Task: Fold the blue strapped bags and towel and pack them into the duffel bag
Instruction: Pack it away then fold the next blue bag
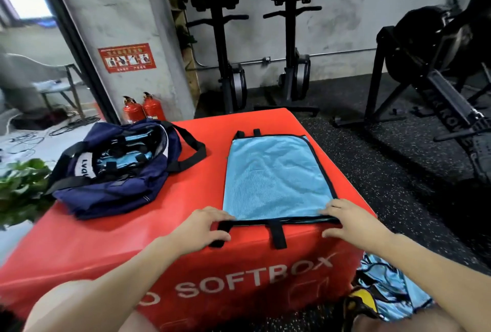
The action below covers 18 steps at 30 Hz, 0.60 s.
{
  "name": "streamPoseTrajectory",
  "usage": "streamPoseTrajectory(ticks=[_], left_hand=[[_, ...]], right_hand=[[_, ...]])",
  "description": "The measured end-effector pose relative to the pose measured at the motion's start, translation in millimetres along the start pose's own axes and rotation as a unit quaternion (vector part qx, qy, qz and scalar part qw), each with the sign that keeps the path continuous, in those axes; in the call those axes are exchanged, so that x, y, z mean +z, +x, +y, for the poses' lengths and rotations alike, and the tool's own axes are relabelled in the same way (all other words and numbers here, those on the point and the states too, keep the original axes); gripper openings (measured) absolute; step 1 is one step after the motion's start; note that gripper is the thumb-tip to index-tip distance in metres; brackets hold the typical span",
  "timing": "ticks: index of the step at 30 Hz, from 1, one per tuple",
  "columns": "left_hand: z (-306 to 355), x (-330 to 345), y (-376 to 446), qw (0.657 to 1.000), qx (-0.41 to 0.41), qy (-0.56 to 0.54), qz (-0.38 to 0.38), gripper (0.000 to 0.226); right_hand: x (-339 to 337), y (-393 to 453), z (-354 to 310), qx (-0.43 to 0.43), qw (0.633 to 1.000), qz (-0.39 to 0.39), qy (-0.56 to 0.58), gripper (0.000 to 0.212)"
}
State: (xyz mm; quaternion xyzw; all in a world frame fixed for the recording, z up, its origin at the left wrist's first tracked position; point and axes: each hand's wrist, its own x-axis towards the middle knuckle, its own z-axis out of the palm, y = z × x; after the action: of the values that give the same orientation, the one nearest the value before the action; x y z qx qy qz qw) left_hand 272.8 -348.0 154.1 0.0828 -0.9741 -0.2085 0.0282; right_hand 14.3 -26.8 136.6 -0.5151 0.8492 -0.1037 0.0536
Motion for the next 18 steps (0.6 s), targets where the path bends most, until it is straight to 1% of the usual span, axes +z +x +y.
streamPoseTrajectory(ticks=[4, 8, 11, 16, 18], left_hand=[[15.8, 1.0, -10.1, 0.999, -0.041, -0.008, 0.028, 0.045], [27.8, 6.8, -16.6, 0.999, -0.038, 0.008, 0.017, 0.053], [30.2, 11.0, -17.3, 0.999, -0.045, 0.009, 0.029, 0.053], [40.3, 17.6, -22.9, 0.998, -0.044, 0.010, 0.049, 0.025], [43.7, 17.8, -26.8, 0.997, -0.051, 0.001, 0.066, 0.023]], right_hand=[[3.2, -6.3, -0.8, 0.006, 1.000, 0.014, 0.020, 0.042], [1.1, -10.5, -1.9, 0.009, 0.999, 0.020, 0.031, 0.030], [-1.5, -12.3, -1.3, 0.018, 0.999, 0.024, 0.036, 0.024], [-9.9, -21.2, -1.9, 0.042, 0.995, 0.043, 0.083, 0.021], [-19.1, -27.3, -4.4, 0.059, 0.990, 0.047, 0.120, 0.016]])
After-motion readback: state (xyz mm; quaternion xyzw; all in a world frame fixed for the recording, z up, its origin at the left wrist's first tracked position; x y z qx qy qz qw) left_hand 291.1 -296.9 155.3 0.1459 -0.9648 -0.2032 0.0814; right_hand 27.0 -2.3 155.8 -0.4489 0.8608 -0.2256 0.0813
